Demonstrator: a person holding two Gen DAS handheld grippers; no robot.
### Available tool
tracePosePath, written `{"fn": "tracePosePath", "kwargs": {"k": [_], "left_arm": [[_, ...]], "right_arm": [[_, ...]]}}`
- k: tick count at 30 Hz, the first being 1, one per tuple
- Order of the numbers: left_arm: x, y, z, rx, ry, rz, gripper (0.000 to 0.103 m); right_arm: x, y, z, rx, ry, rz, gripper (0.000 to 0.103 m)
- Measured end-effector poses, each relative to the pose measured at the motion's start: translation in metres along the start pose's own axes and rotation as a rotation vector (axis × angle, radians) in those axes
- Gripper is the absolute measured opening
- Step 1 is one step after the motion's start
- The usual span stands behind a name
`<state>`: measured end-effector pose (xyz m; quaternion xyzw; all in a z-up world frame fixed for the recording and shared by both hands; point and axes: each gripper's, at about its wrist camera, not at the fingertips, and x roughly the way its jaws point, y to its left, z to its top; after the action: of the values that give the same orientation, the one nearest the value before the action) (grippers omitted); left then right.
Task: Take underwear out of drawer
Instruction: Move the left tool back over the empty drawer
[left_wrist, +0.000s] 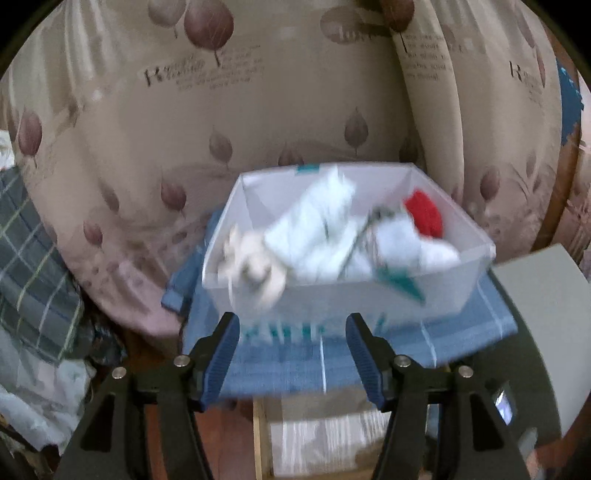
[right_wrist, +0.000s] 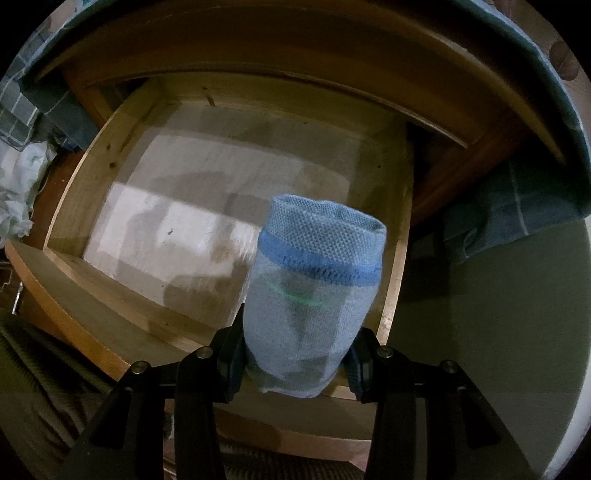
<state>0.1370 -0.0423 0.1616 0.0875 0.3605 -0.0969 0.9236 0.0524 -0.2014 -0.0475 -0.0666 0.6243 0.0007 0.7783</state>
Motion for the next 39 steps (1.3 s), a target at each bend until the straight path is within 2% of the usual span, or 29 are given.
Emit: {"fn": "tracePosePath", "kwargs": {"k": [6,9,14,26,30,39], "left_arm": [[0.019,0.004,-0.067,-0.004,0.092,0.029,0.061],[0.033,0.011,-0.095,-0.067,0.139,0.023,0.061],[0.053,0.016,-0.128,-0.129,0.171,0.043,0.061],[0.079,0.002,-0.161,-0.082,0.225,-0.007,0.062],[0.078,0.007,-0.161,-0.121,0.202,-0.023,0.061],[0.084,0.024,-0.167,-0.229,0.227,-0.051,0.061]], "right_arm": [[-0.001,-0.002,0.001,0.008,0.000,0.014,0.041],[-0.001,-0.003,0.000,0.002,0.003,0.000,0.041],[-0.001,0.000,0.001,-0.002,0.002,-0.008,0.041],[-0.004,-0.003,0.001,0.014,-0.010,0.009,0.038],[-0.005,-0.006,0.000,0.029,-0.013,0.027,0.038],[-0.007,-0.011,0.001,0.054,-0.017,0.049,0.038]]}}
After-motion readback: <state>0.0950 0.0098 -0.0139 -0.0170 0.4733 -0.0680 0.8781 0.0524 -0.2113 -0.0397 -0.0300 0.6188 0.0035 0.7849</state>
